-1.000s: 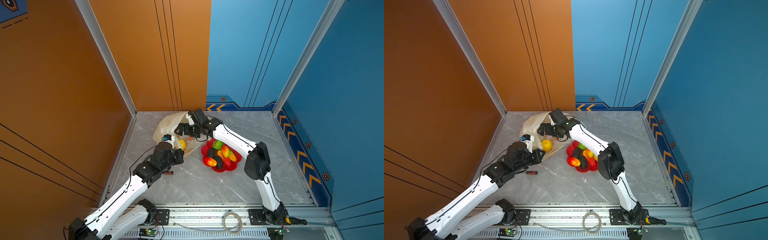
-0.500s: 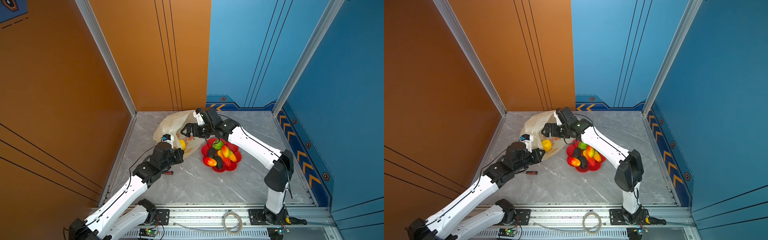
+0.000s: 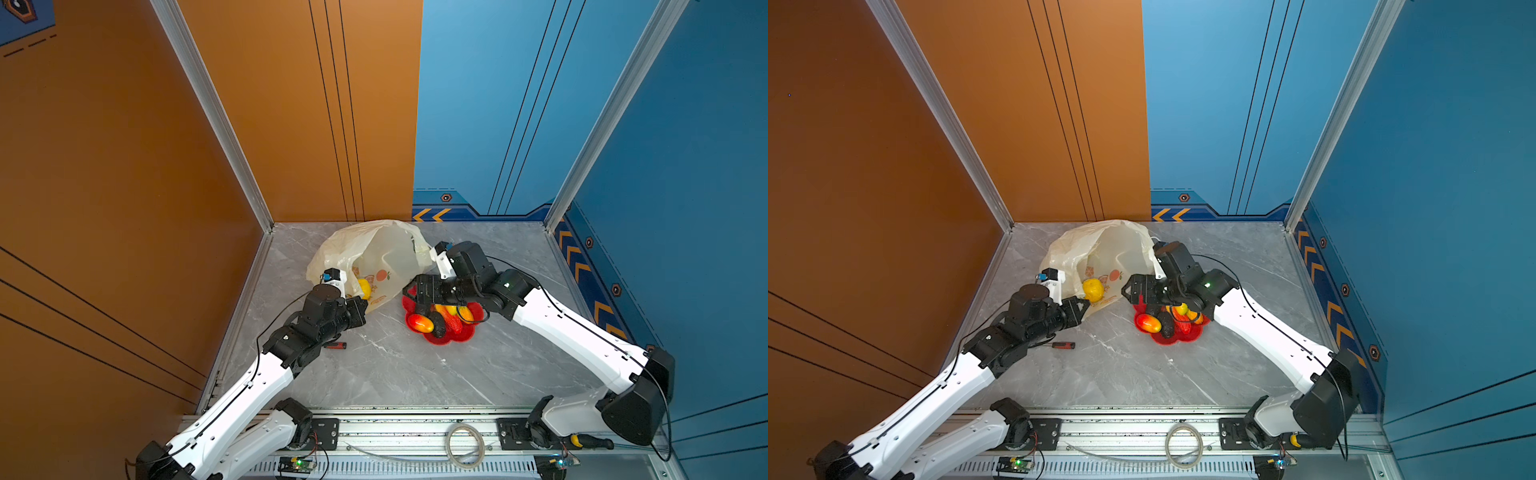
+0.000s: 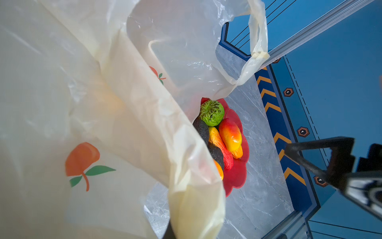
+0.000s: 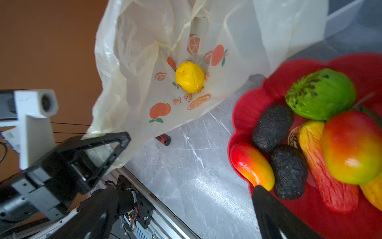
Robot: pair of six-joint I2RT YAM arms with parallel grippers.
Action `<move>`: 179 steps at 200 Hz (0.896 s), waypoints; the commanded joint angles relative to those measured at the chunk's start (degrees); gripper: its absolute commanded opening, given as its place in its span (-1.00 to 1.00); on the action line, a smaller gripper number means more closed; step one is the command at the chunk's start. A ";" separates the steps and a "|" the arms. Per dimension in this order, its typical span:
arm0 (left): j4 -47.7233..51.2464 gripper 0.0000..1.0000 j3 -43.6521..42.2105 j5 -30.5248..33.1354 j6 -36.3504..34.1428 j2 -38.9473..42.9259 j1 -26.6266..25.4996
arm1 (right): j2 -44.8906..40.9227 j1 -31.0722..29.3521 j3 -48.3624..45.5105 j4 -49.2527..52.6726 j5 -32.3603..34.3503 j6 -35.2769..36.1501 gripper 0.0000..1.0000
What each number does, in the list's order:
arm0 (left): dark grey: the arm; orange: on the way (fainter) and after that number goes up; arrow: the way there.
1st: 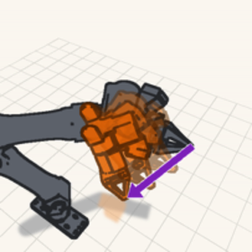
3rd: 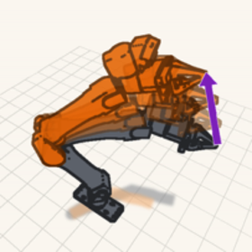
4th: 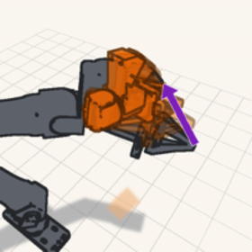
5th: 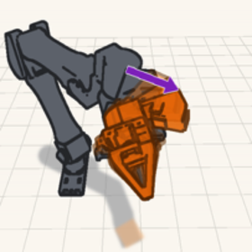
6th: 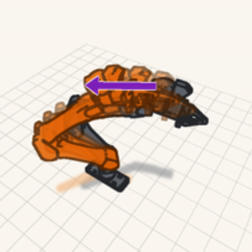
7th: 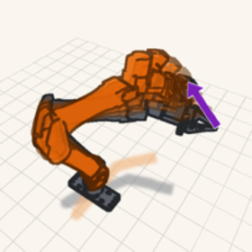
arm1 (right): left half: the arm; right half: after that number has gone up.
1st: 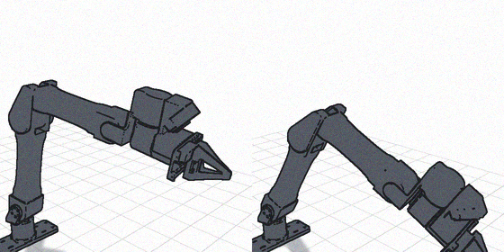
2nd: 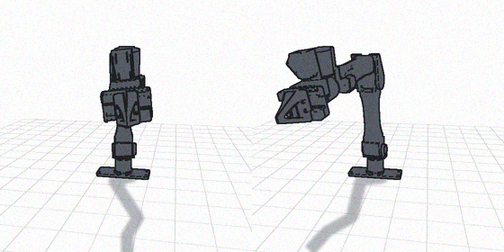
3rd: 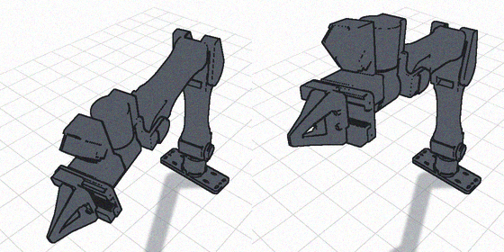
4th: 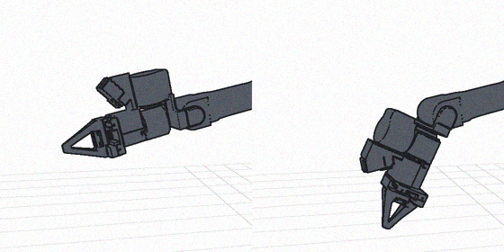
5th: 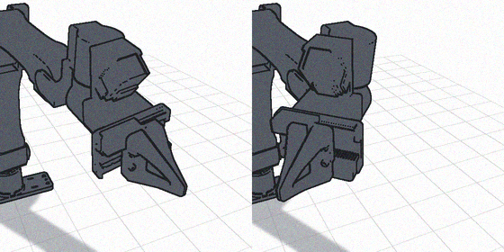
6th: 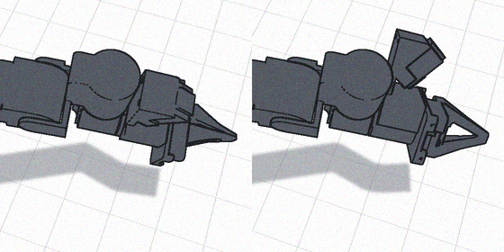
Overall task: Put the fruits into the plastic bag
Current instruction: 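Move the open right gripper back over the red bowl toward the red-yellow mango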
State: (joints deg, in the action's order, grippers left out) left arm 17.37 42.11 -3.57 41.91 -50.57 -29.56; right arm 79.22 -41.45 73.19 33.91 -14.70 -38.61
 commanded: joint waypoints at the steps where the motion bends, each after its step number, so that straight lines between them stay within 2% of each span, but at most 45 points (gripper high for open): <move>1: 0.12 -1.00 -0.22 -1.07 0.38 0.76 0.56 | -3.11 0.75 -5.81 -0.64 1.05 -2.99 0.97; 60: -0.31 -1.00 -0.03 -1.53 0.45 0.34 0.56 | -4.01 0.85 -17.19 -9.62 -2.48 -9.09 0.93; 67: -0.32 -1.00 -0.10 -1.57 0.45 0.46 0.56 | -3.75 2.67 -18.05 -10.92 -2.87 -9.82 0.92; 179: 0.10 -1.00 0.10 -1.66 0.29 0.76 0.65 | -0.39 4.01 -25.75 -21.58 -1.82 -18.71 0.79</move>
State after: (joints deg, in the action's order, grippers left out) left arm 17.37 42.11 -4.19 41.91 -50.54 -29.52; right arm 78.04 -37.80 49.06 15.88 -16.91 -54.04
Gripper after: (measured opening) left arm 0.045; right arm 0.901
